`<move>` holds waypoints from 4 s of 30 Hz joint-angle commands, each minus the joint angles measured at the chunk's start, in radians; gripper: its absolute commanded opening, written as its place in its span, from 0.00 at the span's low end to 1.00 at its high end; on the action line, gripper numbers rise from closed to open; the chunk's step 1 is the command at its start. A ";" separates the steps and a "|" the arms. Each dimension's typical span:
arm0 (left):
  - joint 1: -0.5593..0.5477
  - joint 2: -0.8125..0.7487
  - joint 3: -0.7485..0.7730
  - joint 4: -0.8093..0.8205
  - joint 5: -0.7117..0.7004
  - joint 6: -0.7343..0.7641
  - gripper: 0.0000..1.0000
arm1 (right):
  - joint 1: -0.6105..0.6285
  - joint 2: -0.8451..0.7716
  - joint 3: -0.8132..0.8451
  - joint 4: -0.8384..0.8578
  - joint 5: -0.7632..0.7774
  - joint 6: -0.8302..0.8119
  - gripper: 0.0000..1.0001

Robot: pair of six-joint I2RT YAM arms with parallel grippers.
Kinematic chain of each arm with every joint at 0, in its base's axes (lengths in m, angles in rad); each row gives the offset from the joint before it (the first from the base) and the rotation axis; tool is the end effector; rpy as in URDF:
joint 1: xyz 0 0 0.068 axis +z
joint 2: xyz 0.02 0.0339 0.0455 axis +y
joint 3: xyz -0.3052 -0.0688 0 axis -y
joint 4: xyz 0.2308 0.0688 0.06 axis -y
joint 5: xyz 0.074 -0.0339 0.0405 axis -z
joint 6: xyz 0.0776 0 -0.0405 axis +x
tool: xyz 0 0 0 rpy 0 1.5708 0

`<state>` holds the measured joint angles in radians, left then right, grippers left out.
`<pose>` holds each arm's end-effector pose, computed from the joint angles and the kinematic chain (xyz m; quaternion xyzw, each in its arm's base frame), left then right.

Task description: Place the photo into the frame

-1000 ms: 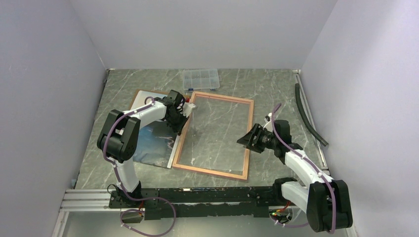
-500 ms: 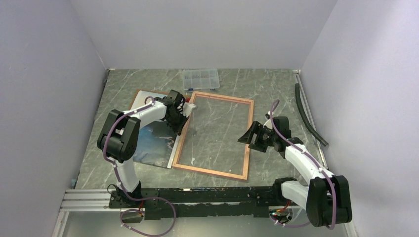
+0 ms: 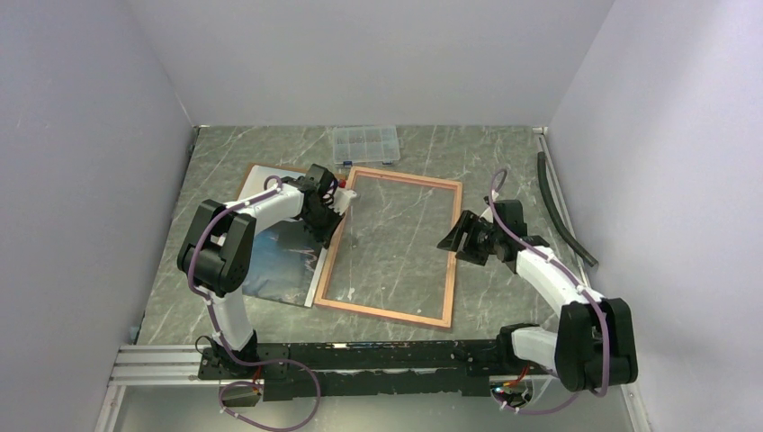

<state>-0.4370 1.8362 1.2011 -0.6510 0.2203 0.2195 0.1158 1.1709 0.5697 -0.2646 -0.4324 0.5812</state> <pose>0.3222 -0.1692 0.1757 0.3320 0.9263 -0.1235 0.1284 0.2138 0.0576 0.2035 0.1393 0.9090 0.3044 0.2482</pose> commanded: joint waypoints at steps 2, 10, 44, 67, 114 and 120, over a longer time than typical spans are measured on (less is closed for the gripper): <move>-0.016 -0.002 0.026 -0.043 0.052 0.003 0.14 | 0.037 0.056 0.056 -0.015 0.100 -0.028 0.64; -0.016 0.000 0.026 -0.039 0.055 0.006 0.13 | 0.149 0.085 0.073 -0.043 0.239 -0.021 0.55; 0.044 -0.058 0.142 -0.091 0.003 0.033 0.20 | 0.291 0.044 0.246 -0.146 0.354 0.022 0.58; 0.778 -0.128 0.161 -0.109 -0.036 0.240 0.94 | 0.818 1.066 1.317 -0.189 0.371 -0.015 0.65; 0.653 0.037 -0.049 0.141 -0.141 0.236 0.72 | 0.710 1.074 1.086 0.174 0.174 0.396 0.64; 0.652 0.041 -0.047 0.134 -0.134 0.241 0.69 | 0.705 1.001 1.011 0.341 0.121 0.420 0.64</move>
<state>0.2237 1.8259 1.1694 -0.4675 0.0414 0.4583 0.8043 2.2345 1.5993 -0.1349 -0.2298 0.9588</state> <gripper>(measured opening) 0.697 0.646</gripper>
